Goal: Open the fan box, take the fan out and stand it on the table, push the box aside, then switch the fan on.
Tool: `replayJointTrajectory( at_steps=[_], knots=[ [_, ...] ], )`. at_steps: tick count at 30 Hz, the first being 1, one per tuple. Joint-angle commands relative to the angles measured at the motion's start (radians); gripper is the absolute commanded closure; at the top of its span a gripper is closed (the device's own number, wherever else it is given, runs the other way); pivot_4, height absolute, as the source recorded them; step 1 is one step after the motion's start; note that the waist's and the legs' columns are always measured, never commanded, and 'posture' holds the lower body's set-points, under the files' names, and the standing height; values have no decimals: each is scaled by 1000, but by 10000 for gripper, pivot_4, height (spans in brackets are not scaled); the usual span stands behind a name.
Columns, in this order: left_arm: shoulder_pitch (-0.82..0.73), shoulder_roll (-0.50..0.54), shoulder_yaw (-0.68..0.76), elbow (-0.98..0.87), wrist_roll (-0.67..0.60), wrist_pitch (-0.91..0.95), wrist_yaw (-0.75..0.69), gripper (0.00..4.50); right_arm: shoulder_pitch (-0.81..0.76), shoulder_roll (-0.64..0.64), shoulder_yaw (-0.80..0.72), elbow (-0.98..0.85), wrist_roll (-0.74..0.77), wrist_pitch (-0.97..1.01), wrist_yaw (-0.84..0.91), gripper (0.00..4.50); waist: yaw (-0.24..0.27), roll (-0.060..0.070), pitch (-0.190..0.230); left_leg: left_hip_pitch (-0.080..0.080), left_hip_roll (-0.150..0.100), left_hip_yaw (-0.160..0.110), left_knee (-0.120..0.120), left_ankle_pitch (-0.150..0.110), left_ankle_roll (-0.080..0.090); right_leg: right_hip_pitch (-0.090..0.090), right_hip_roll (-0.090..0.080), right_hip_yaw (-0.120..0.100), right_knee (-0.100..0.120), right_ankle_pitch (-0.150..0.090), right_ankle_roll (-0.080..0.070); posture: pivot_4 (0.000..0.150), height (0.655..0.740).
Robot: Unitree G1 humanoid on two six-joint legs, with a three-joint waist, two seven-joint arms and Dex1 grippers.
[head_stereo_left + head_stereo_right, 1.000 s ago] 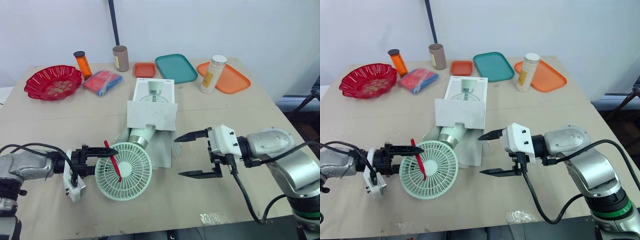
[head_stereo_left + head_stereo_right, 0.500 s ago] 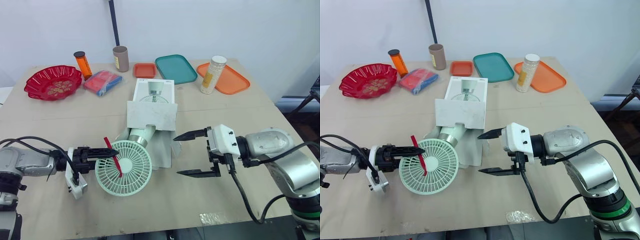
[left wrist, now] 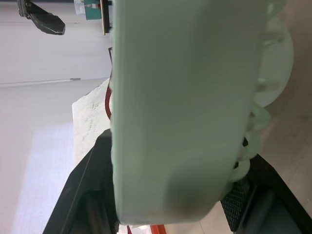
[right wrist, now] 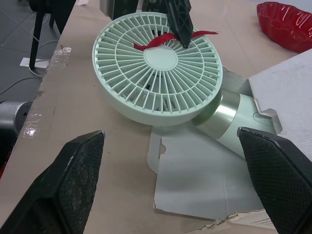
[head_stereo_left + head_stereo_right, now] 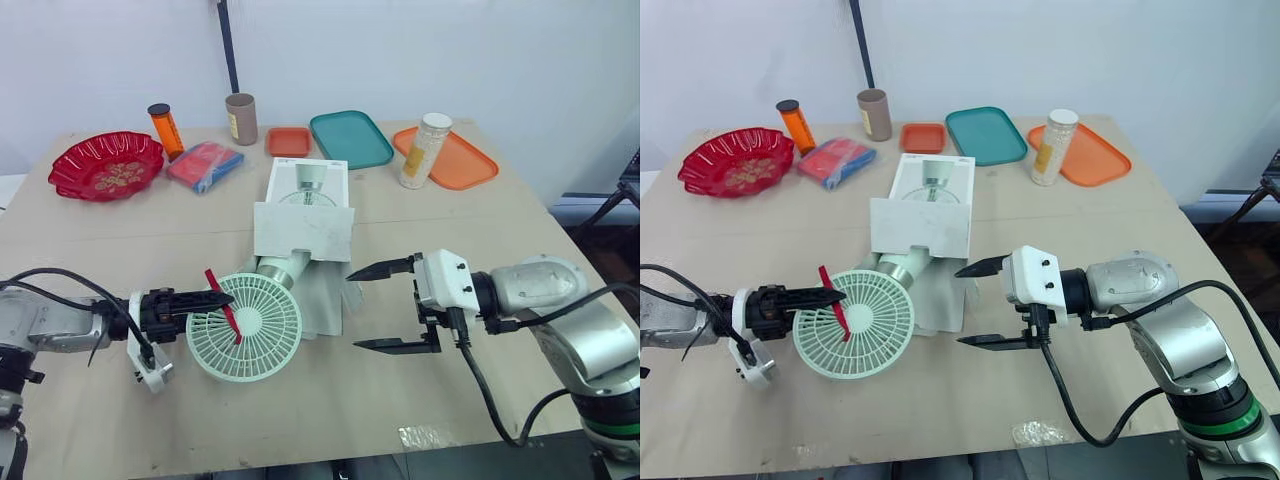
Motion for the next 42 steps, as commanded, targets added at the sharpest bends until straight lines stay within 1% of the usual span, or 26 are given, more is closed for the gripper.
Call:
replayJointTrajectory(
  at_steps=[1,4,6,10,13,19,25,33,36,42],
  knots=[
    [22,41,-8,-30,-45,10,11,24153,-17,5,4,-16,-5,-18,-7,0,0,0,0,0,0,0,0,0,0,0,0,0,0,0,0,1500,7400],
    [51,64,0,-47,-102,1,-5,24153,-20,7,5,-11,-9,-18,-9,0,-1,0,0,0,0,0,0,0,0,0,0,0,0,0,0,1500,7400],
    [61,77,1,-61,-166,5,-28,24153,-21,9,5,-9,-10,-17,-8,0,0,0,0,0,0,1,0,0,0,0,0,0,0,0,0,1500,7400],
    [67,105,-16,-93,-335,34,-110,24153,-26,9,6,-2,-11,-17,-11,0,0,0,0,0,0,1,0,0,0,0,0,0,0,0,0,1500,7400],
    [81,142,-54,-118,-473,44,-181,24153,-30,9,4,2,-9,-12,-16,0,0,0,0,0,0,1,0,0,0,0,0,0,0,0,0,1500,7400],
    [173,209,-96,-202,-684,86,-314,24153,-42,10,-4,7,6,18,-38,0,-1,0,0,0,0,1,0,-1,1,0,0,0,0,0,0,1500,7400],
    [229,225,-71,-259,-807,134,-419,24153,-50,2,-12,17,14,29,-38,0,0,0,0,0,0,1,2,-1,1,0,0,0,1,0,0,1500,7400],
    [259,238,-26,-297,-906,157,-512,24687,-55,5,-6,20,12,29,-39,0,0,0,0,0,0,1,2,-1,2,0,0,0,0,0,0,1500,7400],
    [273,266,-16,-326,-973,181,-547,24687,-51,3,-8,18,12,28,-39,0,0,0,0,0,0,1,2,-1,2,0,0,0,0,0,0,1500,7400],
    [335,361,-15,-372,-1152,231,-631,24687,-55,5,-12,25,14,34,-46,0,-1,0,0,0,1,1,2,-1,2,0,0,0,0,0,0,1500,7400]
  ],
)
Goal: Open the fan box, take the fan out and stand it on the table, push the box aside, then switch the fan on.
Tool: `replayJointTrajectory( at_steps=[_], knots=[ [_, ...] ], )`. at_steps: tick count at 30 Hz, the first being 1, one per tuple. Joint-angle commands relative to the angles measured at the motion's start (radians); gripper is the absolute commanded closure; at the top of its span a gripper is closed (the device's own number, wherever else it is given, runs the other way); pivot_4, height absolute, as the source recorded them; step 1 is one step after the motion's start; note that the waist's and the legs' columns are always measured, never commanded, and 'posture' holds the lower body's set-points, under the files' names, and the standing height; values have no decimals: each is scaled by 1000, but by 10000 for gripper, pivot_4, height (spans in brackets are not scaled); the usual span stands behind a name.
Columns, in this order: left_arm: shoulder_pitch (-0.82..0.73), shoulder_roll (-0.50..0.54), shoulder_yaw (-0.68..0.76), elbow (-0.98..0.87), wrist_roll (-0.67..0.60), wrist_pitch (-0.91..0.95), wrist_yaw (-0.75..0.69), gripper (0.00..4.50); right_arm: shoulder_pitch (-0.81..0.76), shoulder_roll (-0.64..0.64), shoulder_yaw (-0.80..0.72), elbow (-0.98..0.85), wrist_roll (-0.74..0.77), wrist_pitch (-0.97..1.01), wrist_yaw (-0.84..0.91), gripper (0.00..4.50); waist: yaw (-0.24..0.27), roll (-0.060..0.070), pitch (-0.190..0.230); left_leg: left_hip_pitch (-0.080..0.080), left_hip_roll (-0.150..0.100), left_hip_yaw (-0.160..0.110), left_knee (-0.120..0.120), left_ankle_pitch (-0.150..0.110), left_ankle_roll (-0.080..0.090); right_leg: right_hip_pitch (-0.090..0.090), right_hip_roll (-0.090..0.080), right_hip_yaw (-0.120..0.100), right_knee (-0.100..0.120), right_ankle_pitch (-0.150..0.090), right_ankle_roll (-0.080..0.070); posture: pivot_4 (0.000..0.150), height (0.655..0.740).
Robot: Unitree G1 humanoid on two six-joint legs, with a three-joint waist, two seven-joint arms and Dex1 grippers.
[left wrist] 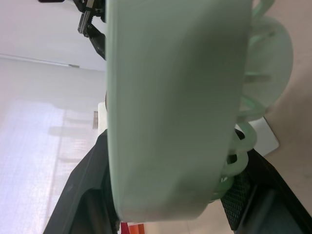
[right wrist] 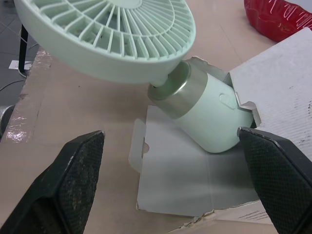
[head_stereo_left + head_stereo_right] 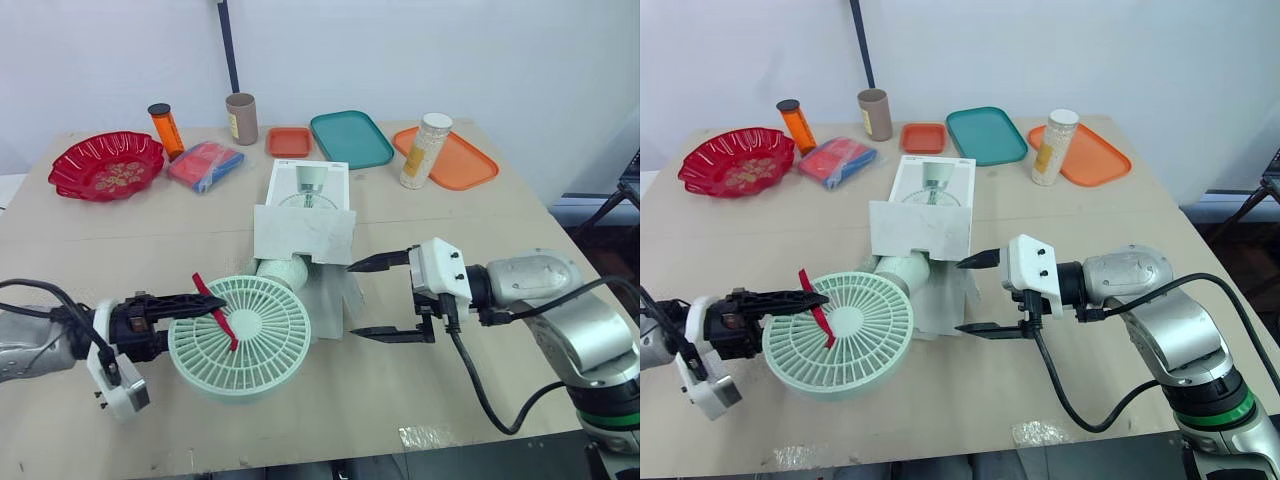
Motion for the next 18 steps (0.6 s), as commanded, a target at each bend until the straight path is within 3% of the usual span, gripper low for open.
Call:
replayJointTrajectory(
  at_steps=[1,11,18],
  knots=[
    [26,42,57,-53,-143,28,-32,24687,-15,-3,-32,-6,13,-4,-6,0,0,0,0,0,0,0,0,0,0,0,0,0,0,0,0,1500,7400],
    [103,49,120,-194,-477,276,-213,24687,-10,-3,-31,4,5,-16,-8,0,0,0,0,0,0,0,0,0,1,0,0,0,0,0,0,1500,7400],
    [176,1,241,-291,-597,410,-344,24687,7,3,-29,2,-2,-31,-20,0,-1,0,0,0,1,1,0,-1,2,0,1,0,0,0,0,1500,7400]
  ],
)
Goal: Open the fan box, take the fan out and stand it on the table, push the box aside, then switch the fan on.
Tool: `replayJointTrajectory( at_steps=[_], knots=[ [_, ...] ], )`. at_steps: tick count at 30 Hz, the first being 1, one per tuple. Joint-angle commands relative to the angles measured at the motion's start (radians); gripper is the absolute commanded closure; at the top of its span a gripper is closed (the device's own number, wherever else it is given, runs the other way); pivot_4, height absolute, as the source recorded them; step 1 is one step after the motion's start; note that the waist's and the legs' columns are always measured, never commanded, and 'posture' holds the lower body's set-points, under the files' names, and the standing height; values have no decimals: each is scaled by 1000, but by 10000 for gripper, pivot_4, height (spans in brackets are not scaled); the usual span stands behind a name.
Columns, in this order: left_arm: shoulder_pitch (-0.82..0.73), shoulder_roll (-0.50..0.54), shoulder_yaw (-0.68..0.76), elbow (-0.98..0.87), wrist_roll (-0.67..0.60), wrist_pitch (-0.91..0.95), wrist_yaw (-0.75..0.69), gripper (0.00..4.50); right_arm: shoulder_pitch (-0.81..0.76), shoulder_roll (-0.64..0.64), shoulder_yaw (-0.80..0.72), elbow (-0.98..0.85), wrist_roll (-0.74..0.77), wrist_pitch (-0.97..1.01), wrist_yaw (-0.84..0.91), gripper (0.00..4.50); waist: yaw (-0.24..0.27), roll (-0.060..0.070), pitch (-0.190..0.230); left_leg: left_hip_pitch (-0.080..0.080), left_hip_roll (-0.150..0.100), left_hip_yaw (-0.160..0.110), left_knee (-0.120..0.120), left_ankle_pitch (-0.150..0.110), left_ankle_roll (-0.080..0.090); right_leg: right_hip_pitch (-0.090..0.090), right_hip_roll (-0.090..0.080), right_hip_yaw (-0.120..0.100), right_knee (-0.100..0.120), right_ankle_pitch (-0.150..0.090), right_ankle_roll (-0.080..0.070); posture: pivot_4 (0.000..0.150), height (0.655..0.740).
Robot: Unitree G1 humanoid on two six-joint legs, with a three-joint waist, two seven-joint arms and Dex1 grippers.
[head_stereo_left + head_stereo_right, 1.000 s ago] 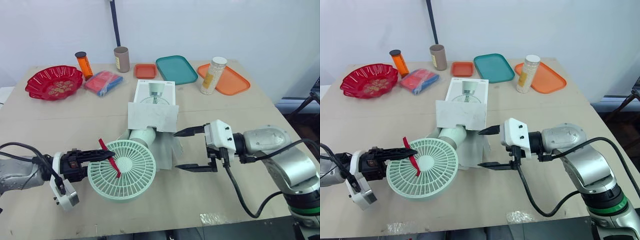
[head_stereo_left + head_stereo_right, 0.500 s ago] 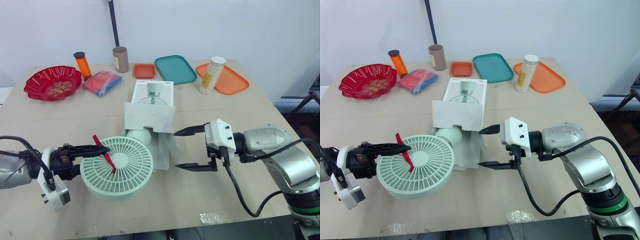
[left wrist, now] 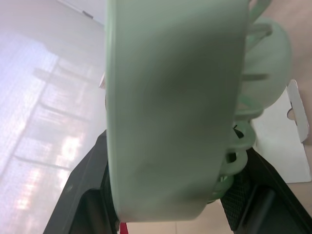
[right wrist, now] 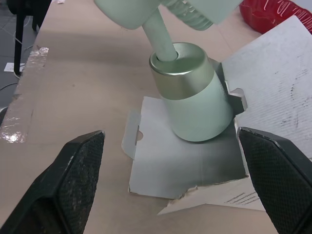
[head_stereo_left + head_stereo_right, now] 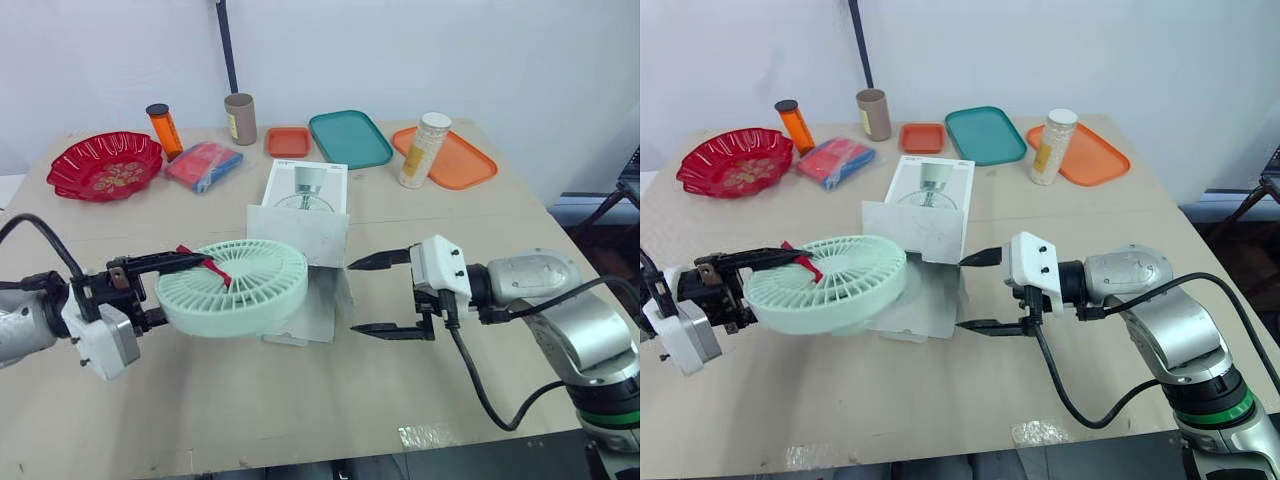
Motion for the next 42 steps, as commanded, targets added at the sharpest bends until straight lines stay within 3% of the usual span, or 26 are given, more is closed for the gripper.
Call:
replayJointTrajectory(
  at_steps=[1,12,26,42],
  knots=[
    [13,-34,105,-67,-78,45,-46,24687,5,-1,-28,-16,2,-25,-2,0,0,0,0,0,0,0,0,0,0,0,0,0,0,0,0,1500,7400],
    [-16,-119,271,-225,-241,419,-197,24687,2,6,-18,1,-7,-47,0,0,0,0,0,0,0,0,2,-1,1,0,1,0,0,0,0,1500,7400],
    [100,-244,525,-400,-287,753,-372,24687,-12,0,-38,4,23,1,-8,0,1,0,0,0,1,0,2,-1,2,0,1,1,0,0,0,1500,7400],
    [282,-383,969,-598,-383,1175,-372,24687,-63,17,-34,47,49,47,4,0,0,0,0,0,2,1,3,-2,3,1,2,2,-1,0,-1,1500,7400]
  ],
)
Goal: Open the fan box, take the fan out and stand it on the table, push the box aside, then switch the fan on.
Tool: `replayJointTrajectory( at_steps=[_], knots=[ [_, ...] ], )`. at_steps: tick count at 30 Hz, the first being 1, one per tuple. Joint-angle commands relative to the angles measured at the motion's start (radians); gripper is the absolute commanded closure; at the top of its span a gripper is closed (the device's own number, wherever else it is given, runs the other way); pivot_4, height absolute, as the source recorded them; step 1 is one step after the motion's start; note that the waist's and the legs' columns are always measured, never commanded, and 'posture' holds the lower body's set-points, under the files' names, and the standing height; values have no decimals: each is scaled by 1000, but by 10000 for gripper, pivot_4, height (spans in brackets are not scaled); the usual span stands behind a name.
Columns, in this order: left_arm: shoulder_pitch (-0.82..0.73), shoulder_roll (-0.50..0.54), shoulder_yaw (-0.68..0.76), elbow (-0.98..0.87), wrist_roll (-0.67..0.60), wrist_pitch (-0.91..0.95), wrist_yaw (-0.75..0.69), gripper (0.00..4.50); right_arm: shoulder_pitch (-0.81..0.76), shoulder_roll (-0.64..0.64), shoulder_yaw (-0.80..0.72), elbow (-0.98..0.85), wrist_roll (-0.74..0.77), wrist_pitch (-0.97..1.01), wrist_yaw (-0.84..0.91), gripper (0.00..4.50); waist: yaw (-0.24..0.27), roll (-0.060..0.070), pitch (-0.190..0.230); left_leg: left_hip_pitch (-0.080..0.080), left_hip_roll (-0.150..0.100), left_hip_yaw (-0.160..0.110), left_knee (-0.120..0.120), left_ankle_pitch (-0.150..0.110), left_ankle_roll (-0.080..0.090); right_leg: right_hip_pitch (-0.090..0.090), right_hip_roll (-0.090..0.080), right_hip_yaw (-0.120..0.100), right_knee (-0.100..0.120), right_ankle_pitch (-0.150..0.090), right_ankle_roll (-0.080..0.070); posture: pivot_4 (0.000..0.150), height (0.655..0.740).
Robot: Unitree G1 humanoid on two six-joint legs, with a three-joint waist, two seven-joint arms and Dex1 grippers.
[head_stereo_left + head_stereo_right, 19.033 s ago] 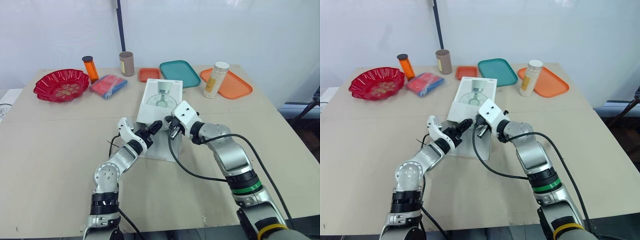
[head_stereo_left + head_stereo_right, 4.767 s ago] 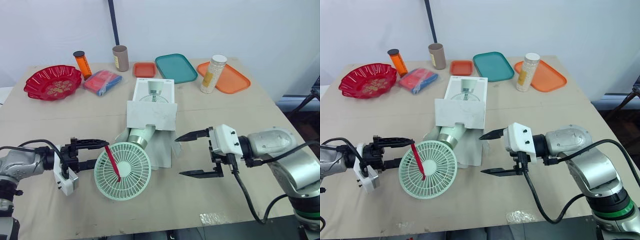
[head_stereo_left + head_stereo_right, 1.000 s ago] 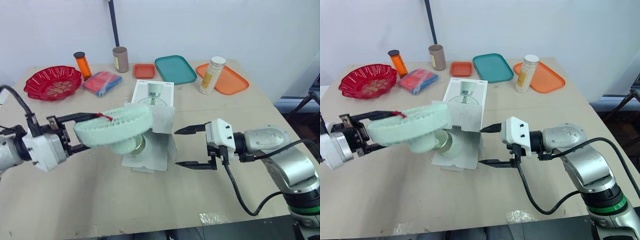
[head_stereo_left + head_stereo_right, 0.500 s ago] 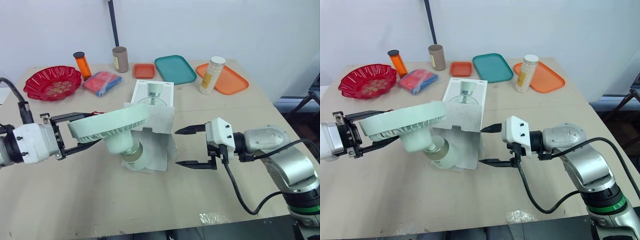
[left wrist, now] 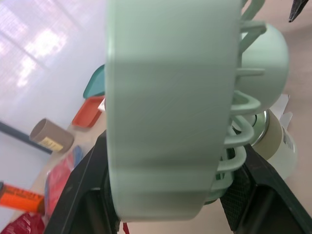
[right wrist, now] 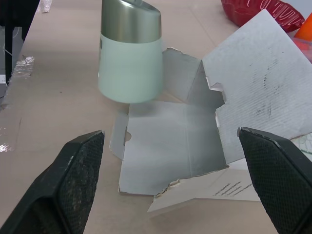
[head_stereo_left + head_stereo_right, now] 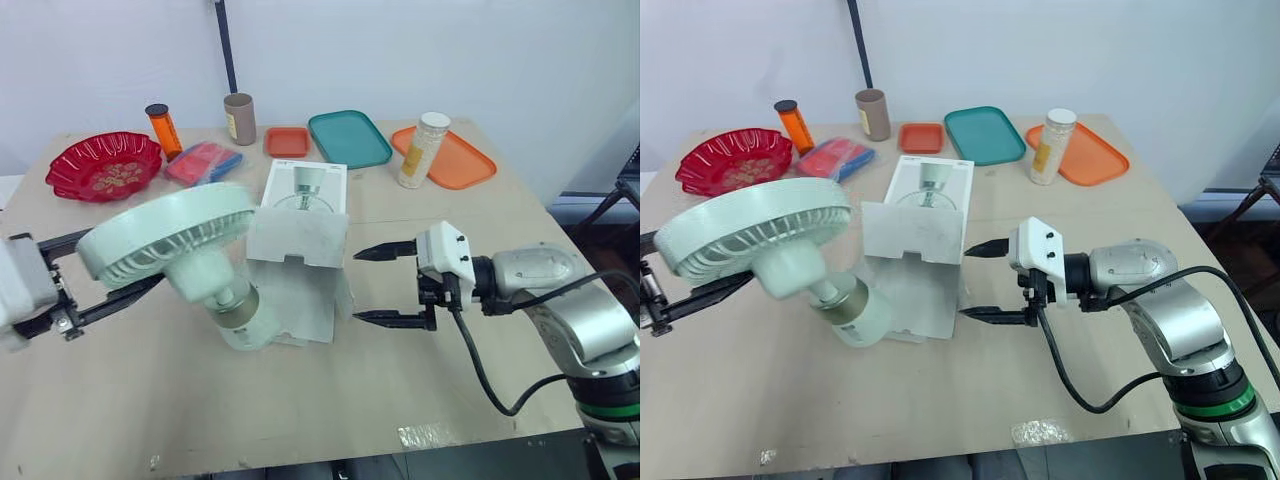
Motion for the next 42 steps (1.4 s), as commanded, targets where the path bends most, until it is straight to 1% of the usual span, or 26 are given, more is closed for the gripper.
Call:
replayJointTrajectory(
  at_steps=[1,6,11,12,21,24,26,30,32,37,42],
  knots=[
    [25,-35,137,-56,-27,52,24,24687,-27,14,-9,-7,19,1,4,0,0,0,0,0,0,0,0,0,0,0,0,0,0,0,0,1500,7400],
    [85,-89,255,-101,-56,149,59,24687,-26,19,-6,-9,21,3,16,0,0,0,0,0,0,0,0,0,0,0,0,0,0,0,0,1500,7400],
    [186,-172,355,-169,-72,181,60,24687,-54,37,14,25,7,-2,27,0,-1,0,0,0,0,0,0,0,0,0,0,0,-1,0,0,1500,7400],
    [196,-178,369,-170,-81,192,73,24687,-58,40,17,29,8,-2,29,0,-1,0,0,0,0,0,0,0,0,0,0,0,-1,0,0,1500,7400],
    [357,-262,540,-158,-124,192,32,24687,-64,56,36,38,17,-1,62,0,0,0,0,0,1,0,0,0,-1,0,1,0,-1,0,-1,1500,7400],
    [397,-287,560,-116,-96,189,51,24687,-69,67,43,41,16,-3,70,0,0,0,0,0,1,0,0,0,-1,0,1,0,-1,0,-1,1500,7400],
    [413,-303,549,-79,-69,189,72,24687,-72,74,45,43,13,-2,69,0,0,0,0,1,1,0,0,0,-1,0,1,0,-1,0,-1,1500,7400],
    [404,-328,482,52,96,97,101,24687,-78,78,42,38,11,1,66,0,0,0,0,1,1,0,0,0,-1,1,2,0,-1,0,-1,1500,7400],
    [376,-318,454,98,125,79,123,24687,-79,76,39,33,10,3,65,0,0,-1,-1,1,1,0,0,0,0,1,2,0,-1,0,-1,1500,7400],
    [285,-306,328,131,192,60,189,24687,-74,62,25,15,11,11,57,0,4,-4,-2,1,1,-1,0,-1,-1,2,1,0,-2,0,-1,1500,7400],
    [102,-228,176,193,248,112,299,24687,-67,58,21,1,10,14,43,0,3,-5,-3,1,1,-2,0,0,-2,2,2,-1,-2,0,-1,1500,7400]
  ],
)
